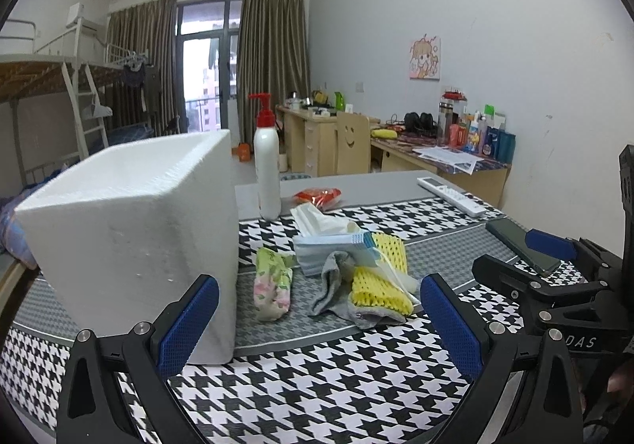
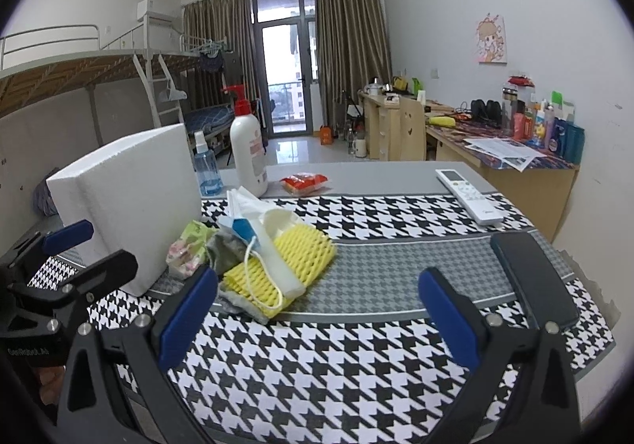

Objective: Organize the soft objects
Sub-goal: 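Move the left tool toward the grey sock while the right tool approaches the yellow sponge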

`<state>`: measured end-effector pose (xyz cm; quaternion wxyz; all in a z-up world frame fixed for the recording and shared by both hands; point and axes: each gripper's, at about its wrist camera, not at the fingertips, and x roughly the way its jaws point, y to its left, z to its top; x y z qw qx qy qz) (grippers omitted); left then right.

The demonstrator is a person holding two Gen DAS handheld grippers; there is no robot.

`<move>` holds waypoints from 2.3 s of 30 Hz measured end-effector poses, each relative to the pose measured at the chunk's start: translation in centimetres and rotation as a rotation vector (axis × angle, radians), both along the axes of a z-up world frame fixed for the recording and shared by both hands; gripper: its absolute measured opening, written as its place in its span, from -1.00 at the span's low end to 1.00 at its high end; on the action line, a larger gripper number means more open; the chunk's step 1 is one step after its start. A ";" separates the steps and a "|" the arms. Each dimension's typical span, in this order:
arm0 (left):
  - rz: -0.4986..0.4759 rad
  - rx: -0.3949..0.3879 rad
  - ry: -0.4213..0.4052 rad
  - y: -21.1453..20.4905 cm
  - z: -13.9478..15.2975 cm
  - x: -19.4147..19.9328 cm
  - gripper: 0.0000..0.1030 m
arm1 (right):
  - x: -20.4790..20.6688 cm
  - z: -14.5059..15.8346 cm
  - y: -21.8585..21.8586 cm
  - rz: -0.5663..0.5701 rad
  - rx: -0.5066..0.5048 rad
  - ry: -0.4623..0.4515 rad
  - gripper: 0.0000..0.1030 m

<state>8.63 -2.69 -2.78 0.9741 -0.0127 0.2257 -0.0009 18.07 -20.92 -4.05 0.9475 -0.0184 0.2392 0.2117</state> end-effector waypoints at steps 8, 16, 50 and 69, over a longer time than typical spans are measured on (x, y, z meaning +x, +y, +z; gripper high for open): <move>-0.012 0.001 0.043 -1.2 -0.8 1.7 0.98 | 1.4 -0.2 -0.6 0.005 -0.008 0.022 0.99; -0.029 0.012 0.067 -2.2 -1.4 3.3 0.98 | 3.0 -0.4 -1.2 0.001 -0.022 0.046 0.99; 0.024 0.049 0.200 -2.1 -3.7 7.7 0.85 | 9.9 -3.1 3.0 0.347 -0.195 0.278 0.10; -0.025 0.046 0.232 -2.0 -4.0 8.8 0.11 | 9.5 -3.4 5.1 0.476 -0.194 0.312 -0.35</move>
